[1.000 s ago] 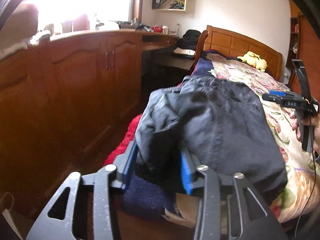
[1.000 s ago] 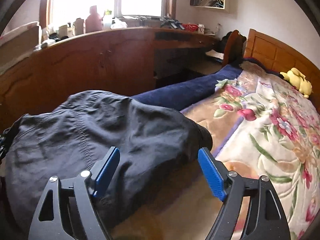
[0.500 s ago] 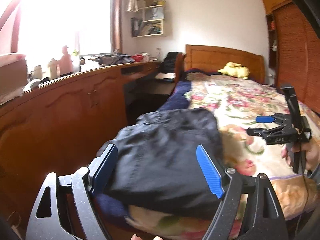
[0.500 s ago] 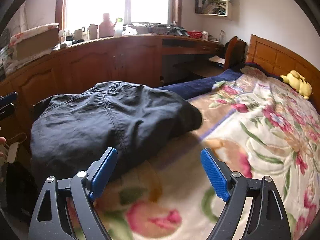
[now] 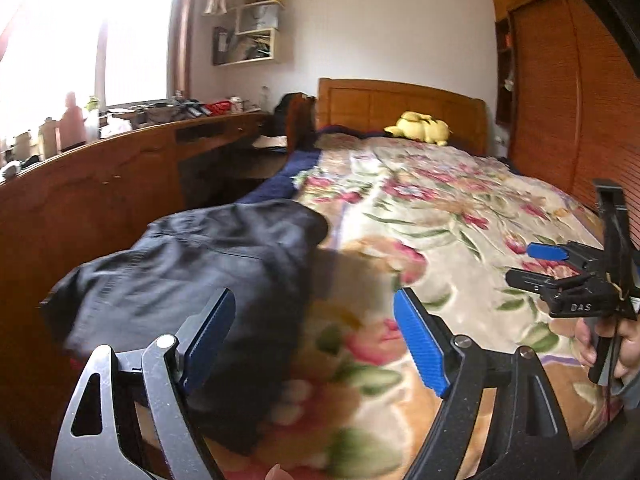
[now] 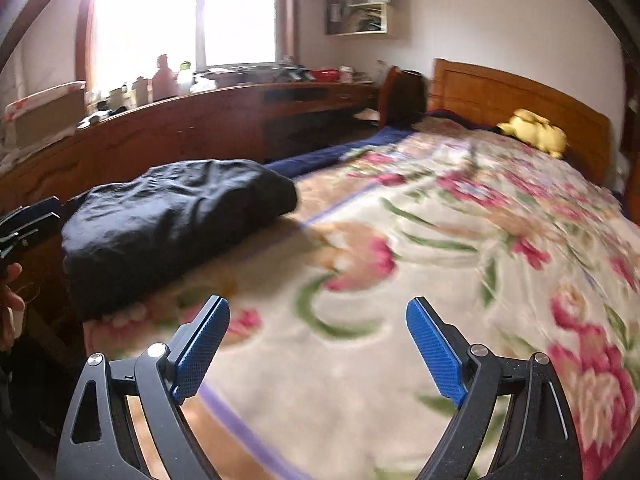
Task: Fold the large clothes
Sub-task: 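Set the jacket down at the bed edge and open the right tool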
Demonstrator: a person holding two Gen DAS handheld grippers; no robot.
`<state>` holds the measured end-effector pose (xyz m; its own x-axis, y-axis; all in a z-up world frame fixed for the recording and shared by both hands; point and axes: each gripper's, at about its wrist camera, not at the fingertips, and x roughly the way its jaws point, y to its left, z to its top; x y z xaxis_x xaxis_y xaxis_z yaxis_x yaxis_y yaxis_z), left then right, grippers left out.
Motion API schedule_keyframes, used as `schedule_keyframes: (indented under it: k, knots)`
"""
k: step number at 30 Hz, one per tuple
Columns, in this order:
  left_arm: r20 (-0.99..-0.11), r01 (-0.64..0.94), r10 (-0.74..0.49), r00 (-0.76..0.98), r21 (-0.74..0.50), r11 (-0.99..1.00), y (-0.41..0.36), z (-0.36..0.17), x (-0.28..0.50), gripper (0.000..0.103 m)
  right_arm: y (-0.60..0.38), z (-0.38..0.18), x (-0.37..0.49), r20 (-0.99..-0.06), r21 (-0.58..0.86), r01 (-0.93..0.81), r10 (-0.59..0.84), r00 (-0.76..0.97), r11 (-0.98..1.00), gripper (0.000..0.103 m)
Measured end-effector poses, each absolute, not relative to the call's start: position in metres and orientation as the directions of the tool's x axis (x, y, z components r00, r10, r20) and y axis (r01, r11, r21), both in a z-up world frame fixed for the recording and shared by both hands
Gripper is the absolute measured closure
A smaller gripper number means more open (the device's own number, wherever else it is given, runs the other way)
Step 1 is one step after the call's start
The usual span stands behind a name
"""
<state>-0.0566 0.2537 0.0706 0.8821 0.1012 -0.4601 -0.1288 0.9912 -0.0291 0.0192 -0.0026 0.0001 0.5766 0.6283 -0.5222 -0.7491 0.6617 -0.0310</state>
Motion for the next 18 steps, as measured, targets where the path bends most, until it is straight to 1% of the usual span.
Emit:
schedule_keyframes:
  k: [9, 14, 18]
  knots:
    - [-0.458, -0.015, -0.004, 0.889, -0.038, 0.999, 0.165, 0.068, -0.023, 0.021, -0.076, -0.003, 0.007, -0.499, -0.035, -0.647, 0.548, 0.671, 0.761, 0.012]
    - [-0.463, 0.047, -0.062, 0.884, -0.043, 0.998, 0.119, 0.064, -0.005, 0.021, -0.111, -0.006, 0.009, -0.489, -0.003, -0.586, 0.511, 0.707, 0.81, 0.012]
    - [-0.471, 0.086, -0.097, 0.877, -0.046, 0.995, 0.084, 0.059, 0.008, 0.021, -0.131, -0.006, 0.009, -0.475, -0.002, -0.541, 0.475, 0.74, 0.841, 0.012]
